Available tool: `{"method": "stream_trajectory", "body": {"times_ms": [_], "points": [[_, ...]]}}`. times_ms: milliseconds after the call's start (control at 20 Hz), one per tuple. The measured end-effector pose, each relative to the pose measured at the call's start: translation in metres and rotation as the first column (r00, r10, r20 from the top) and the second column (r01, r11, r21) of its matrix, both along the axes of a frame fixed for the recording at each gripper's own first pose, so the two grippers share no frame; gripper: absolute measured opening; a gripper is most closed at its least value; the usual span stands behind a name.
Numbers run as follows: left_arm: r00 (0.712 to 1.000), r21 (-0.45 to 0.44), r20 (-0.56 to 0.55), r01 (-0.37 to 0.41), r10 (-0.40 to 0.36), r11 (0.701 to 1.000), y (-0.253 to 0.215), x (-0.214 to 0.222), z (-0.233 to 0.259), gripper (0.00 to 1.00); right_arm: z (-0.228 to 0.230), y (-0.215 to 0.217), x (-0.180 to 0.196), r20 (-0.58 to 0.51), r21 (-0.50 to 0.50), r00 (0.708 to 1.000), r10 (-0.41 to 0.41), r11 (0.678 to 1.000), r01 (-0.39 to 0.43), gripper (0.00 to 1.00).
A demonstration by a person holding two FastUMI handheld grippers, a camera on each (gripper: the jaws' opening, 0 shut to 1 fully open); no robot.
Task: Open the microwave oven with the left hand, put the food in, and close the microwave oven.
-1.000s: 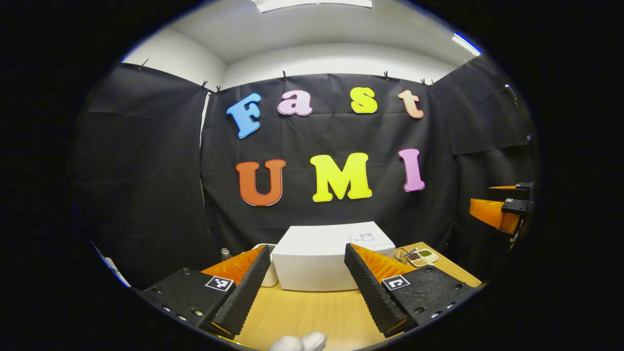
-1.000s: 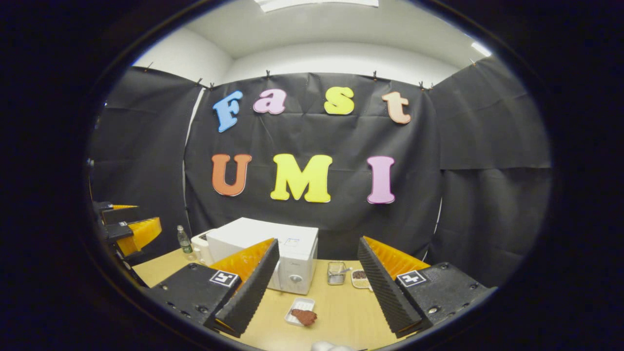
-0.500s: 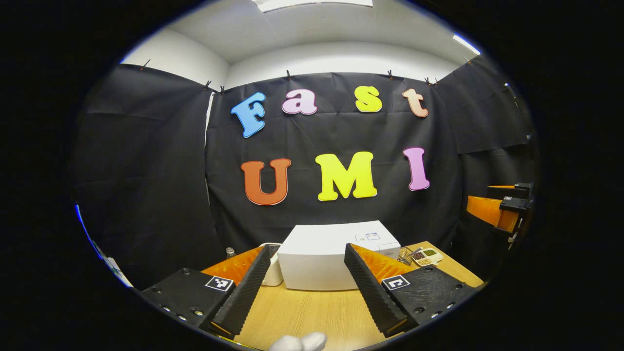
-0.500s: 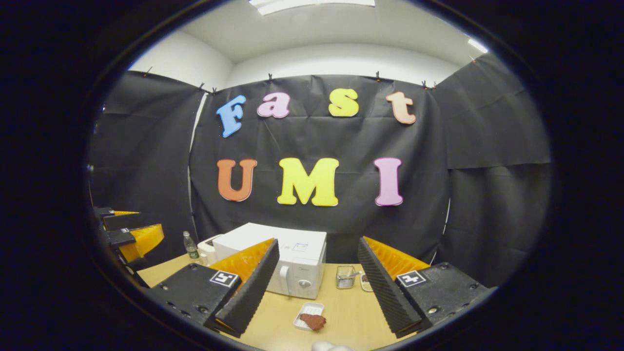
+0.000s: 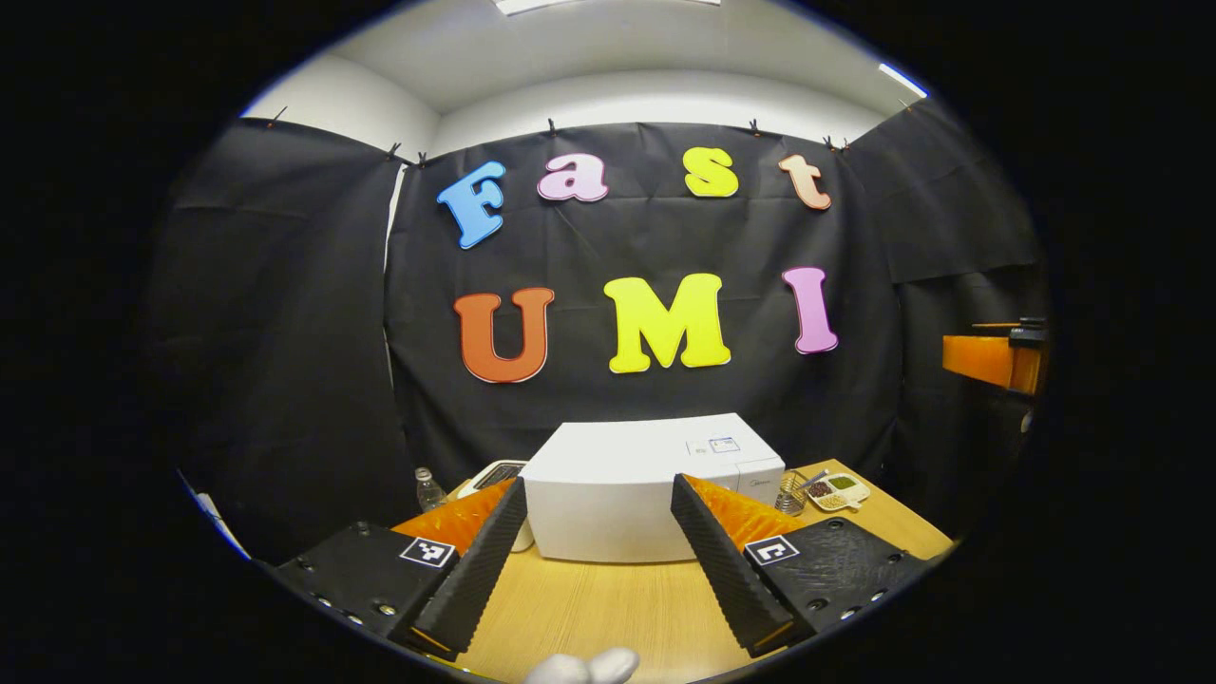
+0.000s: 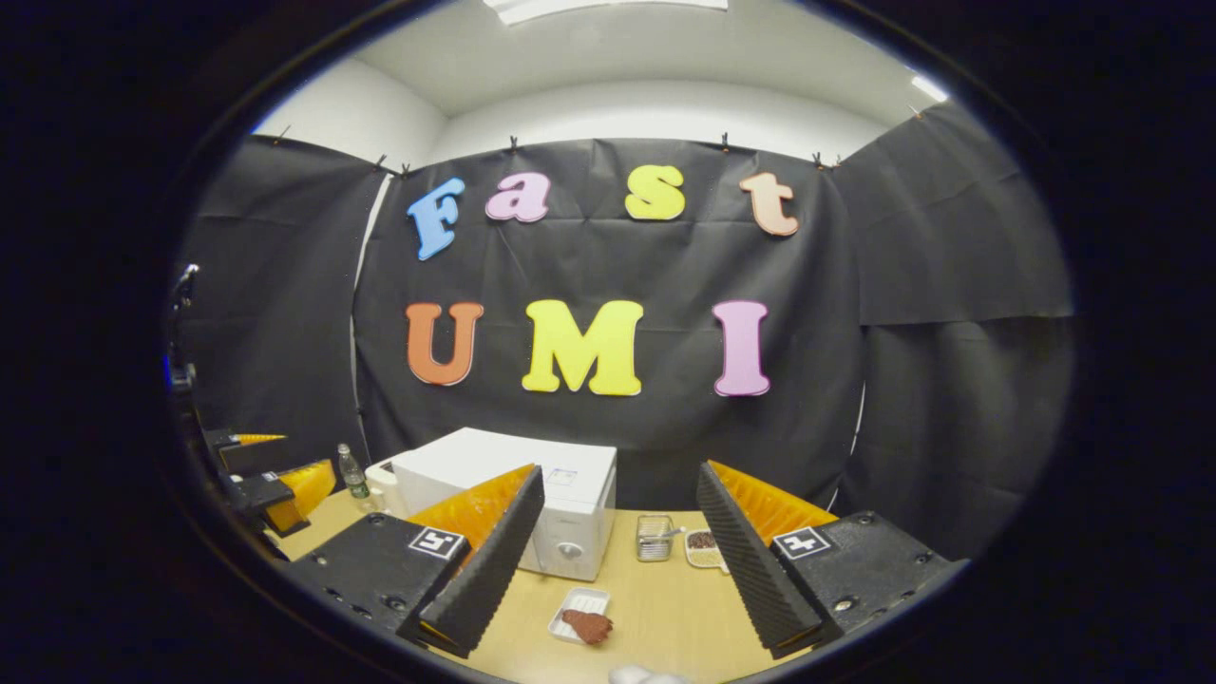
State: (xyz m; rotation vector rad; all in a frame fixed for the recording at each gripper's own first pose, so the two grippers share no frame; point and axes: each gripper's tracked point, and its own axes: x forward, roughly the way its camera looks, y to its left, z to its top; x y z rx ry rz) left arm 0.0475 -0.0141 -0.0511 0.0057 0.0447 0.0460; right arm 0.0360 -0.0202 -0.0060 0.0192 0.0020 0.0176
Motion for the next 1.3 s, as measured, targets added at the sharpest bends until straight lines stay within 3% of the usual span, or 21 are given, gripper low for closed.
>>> {"method": "stream_trajectory", "body": {"times_ms": [100, 150, 250, 300, 350, 600, 650, 700, 750, 800, 850, 950, 1000, 1050, 1100, 1200, 1250, 1300], "points": [[1.000, 0.020, 0.010, 0.017, -0.017, 1.000, -0.013, 0.019, -0.013, 0.95, -0.003, -0.005, 0.006, -0.018, 0.006, 1.000, 0.007, 1.000, -0.007, 1.00], [0.999, 0.030, 0.023, 0.029, -0.030, 0.999, -0.023, 0.029, -0.021, 0.95, -0.004, -0.009, 0.008, -0.026, 0.002, 1.000, 0.011, 1.000, -0.011, 0.95], [0.998, 0.043, 0.024, 0.053, -0.054, 0.998, -0.044, 0.052, -0.044, 0.95, -0.003, -0.018, 0.012, -0.036, -0.018, 0.999, 0.006, 1.000, -0.007, 1.00], [0.997, 0.040, 0.025, 0.068, -0.069, 0.997, -0.056, 0.063, -0.058, 0.95, -0.002, -0.022, 0.014, -0.039, -0.027, 0.999, 0.005, 1.000, -0.006, 0.95], [0.996, 0.040, 0.011, 0.087, -0.088, 0.995, -0.069, 0.076, -0.072, 0.95, -0.001, -0.026, 0.016, -0.042, -0.035, 0.999, 0.004, 0.999, -0.006, 1.00], [0.989, 0.011, -0.070, 0.135, -0.133, 0.991, -0.122, 0.138, -0.145, 0.95, -0.003, -0.053, 0.024, -0.072, -0.100, 0.997, -0.021, 0.995, 0.013, 1.00], [0.988, 0.008, -0.070, 0.137, -0.136, 0.990, -0.128, 0.150, -0.153, 0.92, -0.006, -0.057, 0.026, -0.078, -0.109, 0.997, -0.022, 0.994, 0.013, 1.00], [0.988, -0.001, -0.070, 0.139, -0.139, 0.990, -0.135, 0.162, -0.159, 0.95, -0.008, -0.062, 0.028, -0.087, -0.118, 0.996, -0.027, 0.993, 0.016, 1.00], [0.988, -0.006, -0.069, 0.138, -0.138, 0.990, -0.141, 0.173, -0.166, 0.88, -0.011, -0.067, 0.030, -0.097, -0.123, 0.995, -0.032, 0.992, 0.020, 1.00], [0.987, -0.007, -0.070, 0.141, -0.141, 0.990, -0.146, 0.182, -0.171, 0.95, -0.012, -0.071, 0.032, -0.105, -0.121, 0.994, -0.034, 0.992, 0.021, 1.00], [0.988, 0.002, -0.076, 0.138, -0.138, 0.990, -0.148, 0.189, -0.177, 0.95, -0.014, -0.076, 0.033, -0.110, -0.118, 0.993, -0.036, 0.993, 0.023, 0.96], [0.989, 0.002, -0.075, 0.130, -0.130, 0.991, -0.148, 0.200, -0.186, 0.82, -0.019, -0.082, 0.037, -0.120, -0.128, 0.992, -0.039, 0.992, 0.023, 1.00], [0.985, -0.015, -0.090, 0.150, -0.151, 0.989, -0.153, 0.204, -0.191, 0.86, -0.021, -0.084, 0.039, -0.127, -0.129, 0.991, -0.038, 0.991, 0.021, 0.96], [0.980, -0.030, -0.100, 0.168, -0.171, 0.985, -0.160, 0.207, -0.197, 0.83, -0.025, -0.084, 0.041, -0.134, -0.124, 0.990, -0.032, 0.992, 0.015, 1.00], [0.980, -0.036, -0.103, 0.168, -0.171, 0.985, -0.160, 0.209, -0.200, 0.65, -0.028, -0.085, 0.043, -0.145, -0.120, 0.989, -0.029, 0.993, 0.011, 0.96], [0.979, -0.045, -0.093, 0.177, -0.180, 0.983, -0.161, 0.209, -0.199, 0.36, -0.033, -0.085, 0.046, -0.155, -0.108, 0.988, -0.021, 0.994, 0.004, 1.00], [0.980, -0.048, -0.094, 0.172, -0.176, 0.984, -0.159, 0.207, -0.199, 0.48, -0.036, -0.085, 0.048, -0.161, -0.103, 0.987, -0.017, 0.995, 0.000, 1.00], [0.981, -0.050, -0.089, 0.169, -0.173, 0.984, -0.159, 0.205, -0.198, 0.25, -0.038, -0.084, 0.050, -0.168, -0.098, 0.986, -0.012, 0.995, -0.004, 0.96]]}}
